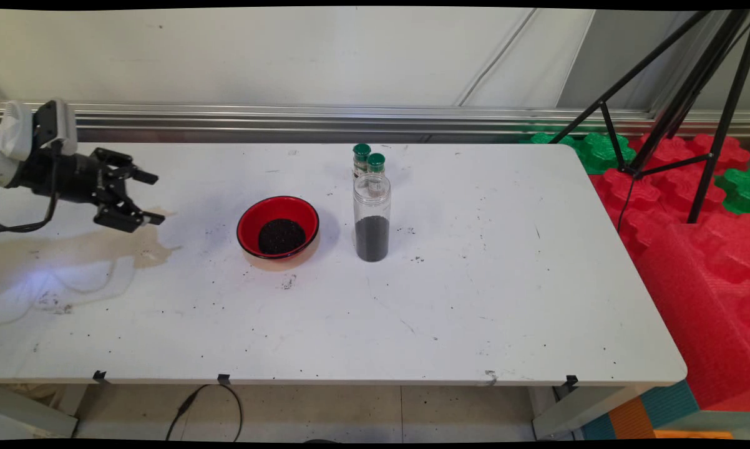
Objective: Pick up the black seasoning powder from the table
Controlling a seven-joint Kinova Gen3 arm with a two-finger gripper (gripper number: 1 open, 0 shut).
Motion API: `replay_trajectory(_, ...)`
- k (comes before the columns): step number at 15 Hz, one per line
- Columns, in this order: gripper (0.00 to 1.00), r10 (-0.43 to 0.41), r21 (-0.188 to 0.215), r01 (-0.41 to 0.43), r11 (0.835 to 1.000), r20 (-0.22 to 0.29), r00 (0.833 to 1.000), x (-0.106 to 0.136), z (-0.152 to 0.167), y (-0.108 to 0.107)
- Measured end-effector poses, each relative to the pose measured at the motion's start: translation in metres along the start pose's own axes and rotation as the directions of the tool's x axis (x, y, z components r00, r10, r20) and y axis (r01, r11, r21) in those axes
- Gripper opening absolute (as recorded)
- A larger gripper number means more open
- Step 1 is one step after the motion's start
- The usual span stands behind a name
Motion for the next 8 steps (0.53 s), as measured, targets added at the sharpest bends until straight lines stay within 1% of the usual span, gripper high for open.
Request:
replay_trajectory(2,1.0,0.036,-0.017,-0.036,0.999,-0.025,0.999,0.015,0.005,0.001)
replay_trajectory(5,1.0,0.07,-0.037,-0.072,0.997,-0.053,0.996,0.031,0.012,0.002)
replay_trajectory(8,1.0,0.112,-0.064,-0.118,0.991,-0.094,0.989,0.053,0.021,0.002)
